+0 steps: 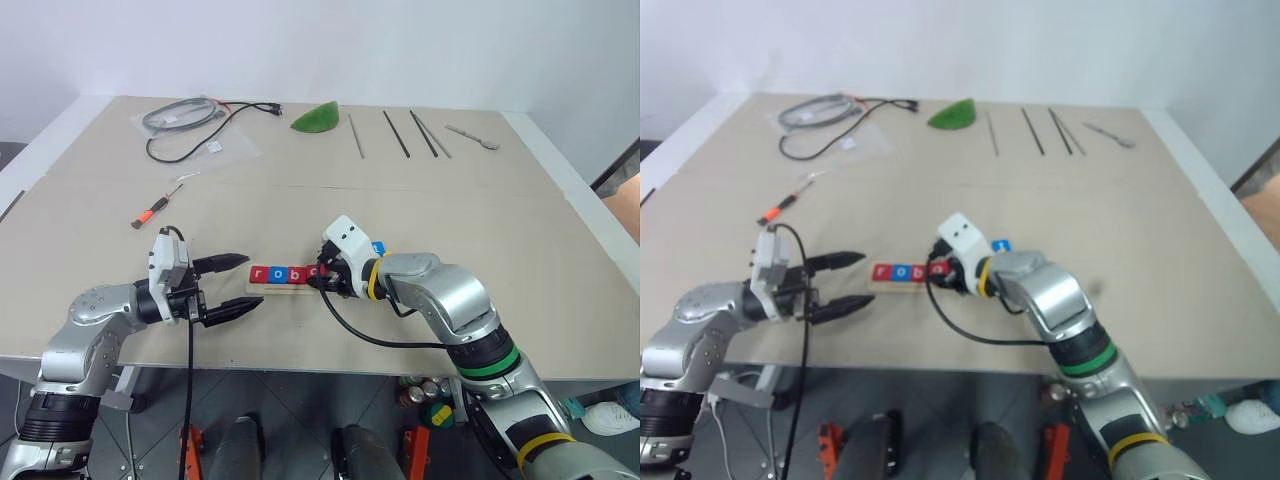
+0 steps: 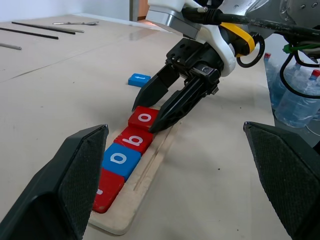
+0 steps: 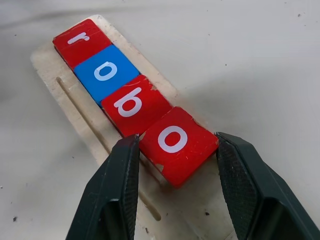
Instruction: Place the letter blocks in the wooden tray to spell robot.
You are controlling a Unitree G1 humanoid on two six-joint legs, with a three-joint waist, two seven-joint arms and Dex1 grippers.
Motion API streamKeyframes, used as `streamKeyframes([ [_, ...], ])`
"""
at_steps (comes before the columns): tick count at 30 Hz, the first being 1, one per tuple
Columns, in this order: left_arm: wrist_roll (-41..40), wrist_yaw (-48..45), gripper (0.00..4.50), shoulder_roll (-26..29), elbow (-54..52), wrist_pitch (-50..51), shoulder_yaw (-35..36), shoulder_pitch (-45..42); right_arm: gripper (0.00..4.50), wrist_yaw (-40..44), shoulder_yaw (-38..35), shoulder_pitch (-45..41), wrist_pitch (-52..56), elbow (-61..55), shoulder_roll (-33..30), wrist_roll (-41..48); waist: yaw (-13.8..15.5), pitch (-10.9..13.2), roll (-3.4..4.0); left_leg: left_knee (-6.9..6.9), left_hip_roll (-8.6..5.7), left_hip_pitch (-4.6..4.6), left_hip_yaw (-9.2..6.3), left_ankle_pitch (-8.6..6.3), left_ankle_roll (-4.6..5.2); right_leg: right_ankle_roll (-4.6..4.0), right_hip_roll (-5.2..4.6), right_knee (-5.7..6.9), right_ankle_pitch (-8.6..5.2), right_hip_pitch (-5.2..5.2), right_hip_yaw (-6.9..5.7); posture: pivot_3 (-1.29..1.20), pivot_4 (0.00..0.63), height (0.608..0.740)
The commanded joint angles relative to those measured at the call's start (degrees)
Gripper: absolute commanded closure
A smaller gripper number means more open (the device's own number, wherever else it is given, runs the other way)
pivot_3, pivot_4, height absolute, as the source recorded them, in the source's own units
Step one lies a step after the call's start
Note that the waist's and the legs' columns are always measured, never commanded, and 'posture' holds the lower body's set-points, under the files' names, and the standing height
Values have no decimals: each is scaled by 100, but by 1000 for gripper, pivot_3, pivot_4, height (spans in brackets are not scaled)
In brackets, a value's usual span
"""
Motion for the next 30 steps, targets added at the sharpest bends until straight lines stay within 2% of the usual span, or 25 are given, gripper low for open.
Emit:
streamKeyframes([
  [1,-116,35,0,37,-233,28,133,33,2289,79,39,-122,-172,-90,17,-22,0,0,0,-1,0,0,0,0,0,0,0,0,0,-1,0,0,150,740],
  [2,-122,38,0,41,-240,39,140,33,1765,133,36,-106,-214,-113,19,20,0,0,0,-1,0,0,0,0,0,0,0,0,0,-1,0,0,150,740],
  [6,-132,42,0,43,-249,65,159,20,280,187,19,-91,-237,-160,37,51,0,0,0,-2,0,0,0,0,0,-1,0,0,-1,-1,0,0,150,740],
  [7,-132,38,0,41,-241,67,159,15,41,218,-20,-117,-205,-141,30,80,0,0,0,-2,0,0,0,0,-1,-1,0,0,-1,-1,0,0,150,740],
  [13,-121,1,0,16,-139,76,142,-57,41,724,-532,-365,-175,6,-244,473,2,0,0,-2,0,0,1,-1,-2,-1,-1,0,-1,-1,0,0,150,740],
  [22,-104,-55,0,-10,-43,74,86,-131,41,1119,-1120,-485,-933,467,-775,542,2,0,0,-8,0,0,6,-7,-11,-3,-3,-6,-4,-4,1,0,150,740],
  [23,-105,-66,0,-7,-42,74,84,-122,561,1135,-1103,-450,-1034,475,-792,521,3,0,0,-11,1,0,6,-5,-8,-4,0,-6,-5,-5,1,0,150,740],
  [25,-106,-78,0,-1,-35,75,87,-121,1134,1149,-1083,-397,-1125,475,-770,535,3,0,0,-15,1,-1,6,-4,-6,-5,1,-6,-7,-7,1,0,150,740],
  [30,-106,-79,0,11,-38,82,98,-146,2931,1253,-868,-195,-1381,402,-716,513,3,0,0,-18,0,-1,6,-3,-5,-9,2,-6,-11,-5,2,0,150,740],
])
